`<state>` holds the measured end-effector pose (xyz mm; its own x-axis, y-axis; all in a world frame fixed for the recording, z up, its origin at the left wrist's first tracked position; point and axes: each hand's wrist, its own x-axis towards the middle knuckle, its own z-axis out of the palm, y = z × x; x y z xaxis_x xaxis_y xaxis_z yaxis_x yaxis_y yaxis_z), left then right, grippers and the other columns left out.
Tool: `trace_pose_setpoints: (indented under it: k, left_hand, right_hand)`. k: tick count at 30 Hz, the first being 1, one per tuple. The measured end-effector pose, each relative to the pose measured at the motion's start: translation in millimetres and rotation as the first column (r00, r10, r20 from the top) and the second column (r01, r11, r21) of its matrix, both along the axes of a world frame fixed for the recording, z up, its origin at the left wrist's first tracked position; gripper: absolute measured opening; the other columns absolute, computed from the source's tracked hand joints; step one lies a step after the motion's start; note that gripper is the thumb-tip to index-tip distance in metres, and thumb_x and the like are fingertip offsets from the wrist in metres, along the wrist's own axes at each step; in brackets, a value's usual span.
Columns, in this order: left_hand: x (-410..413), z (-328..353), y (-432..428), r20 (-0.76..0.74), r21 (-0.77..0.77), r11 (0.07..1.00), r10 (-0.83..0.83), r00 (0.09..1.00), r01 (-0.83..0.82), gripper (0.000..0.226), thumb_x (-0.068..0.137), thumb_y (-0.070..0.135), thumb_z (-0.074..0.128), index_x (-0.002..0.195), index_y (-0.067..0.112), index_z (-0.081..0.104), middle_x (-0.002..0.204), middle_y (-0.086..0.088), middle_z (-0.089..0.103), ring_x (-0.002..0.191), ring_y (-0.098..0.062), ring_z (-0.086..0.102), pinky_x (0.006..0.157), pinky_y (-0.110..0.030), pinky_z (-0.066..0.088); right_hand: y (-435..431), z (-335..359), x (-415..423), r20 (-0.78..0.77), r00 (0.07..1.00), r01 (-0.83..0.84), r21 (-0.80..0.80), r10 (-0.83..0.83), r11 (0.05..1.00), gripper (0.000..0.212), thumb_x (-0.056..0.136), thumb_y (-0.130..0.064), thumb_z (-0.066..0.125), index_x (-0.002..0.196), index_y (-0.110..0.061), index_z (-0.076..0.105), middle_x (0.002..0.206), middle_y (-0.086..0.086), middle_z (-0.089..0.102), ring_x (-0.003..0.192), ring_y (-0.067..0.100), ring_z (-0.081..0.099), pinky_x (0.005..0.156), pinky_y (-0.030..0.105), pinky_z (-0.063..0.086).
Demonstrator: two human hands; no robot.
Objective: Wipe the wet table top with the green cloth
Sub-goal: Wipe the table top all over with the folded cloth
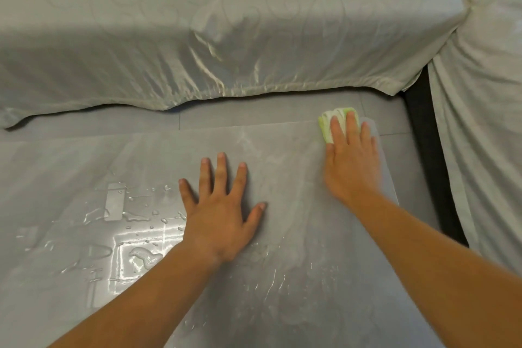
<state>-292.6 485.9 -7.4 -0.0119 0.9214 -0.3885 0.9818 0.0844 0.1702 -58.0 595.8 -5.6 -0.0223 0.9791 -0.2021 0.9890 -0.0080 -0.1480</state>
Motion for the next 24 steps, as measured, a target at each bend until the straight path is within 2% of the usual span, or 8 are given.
trace_pose_setpoints:
  k: [2,6,12,14,17,20,22,24]
  left_hand:
    - [0.6,-0.4,-1.1,0.001,0.007,1.000,0.006,1.000,-0.006,0.081,0.085,0.078,0.000,0.153,0.037,-0.017,0.162,-0.003,-0.031,0.145,-0.030,-0.034,0.116,-0.064,-0.010]
    - [-0.9,2.2,-0.4,0.008,0.005,1.000,0.005,1.000,-0.006,0.081,0.085,0.078,0.001,0.154,0.038,-0.015,0.162,-0.002,-0.030,0.146,-0.029,-0.032,0.116,-0.064,-0.008]
    - [-3.3,5.6,-0.3,0.078,0.007,0.999,0.030,0.997,-0.031,0.088,0.084,0.081,0.006,0.154,0.033,-0.016,0.163,0.001,-0.028,0.146,-0.024,-0.033,0.117,-0.061,-0.012]
    - [-3.2,6.6,-0.4,0.142,0.021,0.997,0.068,0.988,-0.071,0.090,0.084,0.082,0.005,0.155,0.031,-0.017,0.164,0.004,-0.024,0.147,-0.019,-0.031,0.118,-0.058,-0.014]
    - [-3.9,8.4,-3.0,0.173,0.018,0.997,0.075,0.982,-0.079,0.092,0.083,0.083,-0.001,0.156,0.030,-0.017,0.163,0.006,-0.025,0.145,-0.016,-0.034,0.117,-0.057,-0.016]
    - [-4.7,7.3,-4.4,0.143,0.015,0.999,0.044,0.989,-0.047,0.091,0.085,0.082,0.002,0.157,0.029,-0.010,0.162,0.005,-0.028,0.144,-0.018,-0.037,0.116,-0.059,-0.016]
    - [-5.1,5.5,-3.8,0.131,0.027,0.999,0.032,0.991,-0.036,0.091,0.086,0.082,0.005,0.157,0.028,-0.007,0.163,0.003,-0.028,0.144,-0.019,-0.037,0.116,-0.060,-0.016]
    - [-5.7,4.4,-3.6,0.137,0.033,0.999,0.028,0.990,-0.032,0.090,0.086,0.082,0.007,0.157,0.028,-0.005,0.163,0.003,-0.026,0.144,-0.020,-0.036,0.116,-0.060,-0.017]
  right_hand:
    - [-26.7,-5.7,-21.7,0.016,0.989,-0.148,0.035,0.147,0.988,0.056,0.104,-0.031,0.026,0.158,-0.027,0.012,0.168,0.004,-0.001,0.153,0.036,0.003,0.123,0.049,0.010]
    - [-67.3,-1.0,4.7,-0.010,0.832,-0.555,-0.001,0.555,0.832,0.055,0.104,-0.033,0.025,0.157,-0.031,0.016,0.168,-0.003,0.003,0.154,0.029,0.002,0.125,0.047,0.007]
    - [2.1,-2.6,-16.5,-0.011,0.991,-0.133,0.021,0.134,0.991,0.055,0.105,-0.033,0.024,0.157,-0.031,0.010,0.168,-0.002,-0.002,0.153,0.032,0.002,0.123,0.049,0.007]
    - [1.9,-5.1,-47.7,0.007,0.982,-0.190,0.045,0.190,0.981,0.056,0.104,-0.031,0.027,0.158,-0.029,0.011,0.168,0.002,0.000,0.153,0.035,0.004,0.123,0.051,0.007]
    - [-48.0,-9.7,-47.2,0.044,0.813,-0.582,0.055,0.580,0.811,0.059,0.101,-0.030,0.033,0.157,-0.029,0.014,0.168,0.003,0.004,0.153,0.034,0.005,0.123,0.052,0.009]
    - [-53.7,-5.5,-10.2,0.044,0.670,-0.742,0.011,0.741,0.670,0.058,0.102,-0.032,0.034,0.157,-0.032,0.015,0.168,-0.001,0.006,0.154,0.030,0.006,0.124,0.050,0.009]
    - [-19.5,-3.4,-4.0,0.065,0.759,-0.648,-0.013,0.648,0.761,0.058,0.103,-0.028,0.034,0.157,-0.032,0.014,0.168,0.000,0.004,0.154,0.033,0.007,0.123,0.050,0.009]
    - [4.2,1.1,-17.3,0.017,0.920,-0.391,-0.023,0.392,0.920,0.056,0.105,-0.028,0.031,0.157,-0.031,0.013,0.168,0.001,0.000,0.154,0.033,0.004,0.123,0.049,0.006]
